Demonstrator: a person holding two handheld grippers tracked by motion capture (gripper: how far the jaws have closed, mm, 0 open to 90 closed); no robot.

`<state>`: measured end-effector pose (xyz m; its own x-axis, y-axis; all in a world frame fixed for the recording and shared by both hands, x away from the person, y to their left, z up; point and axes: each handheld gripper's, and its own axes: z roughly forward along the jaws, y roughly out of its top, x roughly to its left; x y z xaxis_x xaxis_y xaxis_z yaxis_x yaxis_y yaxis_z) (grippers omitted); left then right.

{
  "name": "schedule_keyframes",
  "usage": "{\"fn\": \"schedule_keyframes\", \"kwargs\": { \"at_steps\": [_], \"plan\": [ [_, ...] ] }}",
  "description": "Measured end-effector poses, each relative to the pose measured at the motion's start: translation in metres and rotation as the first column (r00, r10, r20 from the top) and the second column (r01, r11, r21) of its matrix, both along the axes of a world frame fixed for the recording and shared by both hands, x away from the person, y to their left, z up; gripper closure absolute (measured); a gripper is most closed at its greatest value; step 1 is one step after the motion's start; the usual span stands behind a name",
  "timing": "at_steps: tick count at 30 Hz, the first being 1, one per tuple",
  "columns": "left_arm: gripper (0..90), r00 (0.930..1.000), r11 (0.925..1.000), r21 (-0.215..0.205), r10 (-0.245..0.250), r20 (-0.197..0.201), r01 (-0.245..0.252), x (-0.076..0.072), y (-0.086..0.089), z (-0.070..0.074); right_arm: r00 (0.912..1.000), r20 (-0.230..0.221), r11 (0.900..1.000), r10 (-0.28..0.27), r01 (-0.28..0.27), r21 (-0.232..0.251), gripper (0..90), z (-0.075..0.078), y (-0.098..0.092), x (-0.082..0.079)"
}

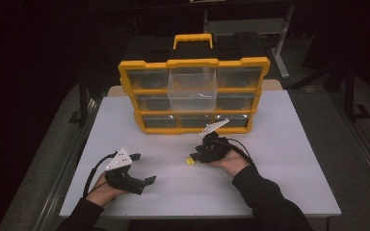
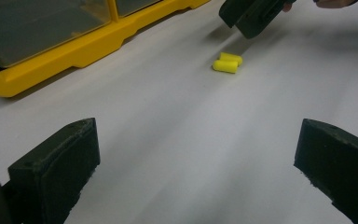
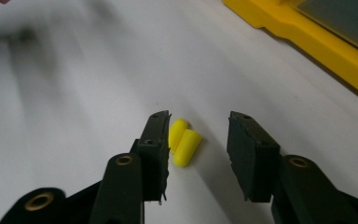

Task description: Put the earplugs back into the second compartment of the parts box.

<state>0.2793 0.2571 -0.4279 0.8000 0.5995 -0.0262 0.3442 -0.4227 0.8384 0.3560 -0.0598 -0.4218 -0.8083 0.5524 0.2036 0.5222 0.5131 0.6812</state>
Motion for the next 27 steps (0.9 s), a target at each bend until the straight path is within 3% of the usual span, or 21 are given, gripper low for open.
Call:
{"fn": "schedule_keyframes", "kwargs": {
  "at_steps": [6, 27],
  "plan": [
    [0.0, 1.0, 1.0, 0.005, -0.005, -0.003, 0.005, 0.0, 0.0, -0.001, 0.9998, -0.012, 0.999, 0.017, -0.017, -0.028, 67.0, -0.006, 0.006, 0.0],
    [0.0, 0.9999, 0.9999, 0.01, -0.009, -0.006, 0.009, 0.0, -0.001, -0.001, 0.9977, -0.057, 0.998, 0.035, -0.038, -0.044, 76.3, -0.019, 0.009, 0.003]
  ]
}}
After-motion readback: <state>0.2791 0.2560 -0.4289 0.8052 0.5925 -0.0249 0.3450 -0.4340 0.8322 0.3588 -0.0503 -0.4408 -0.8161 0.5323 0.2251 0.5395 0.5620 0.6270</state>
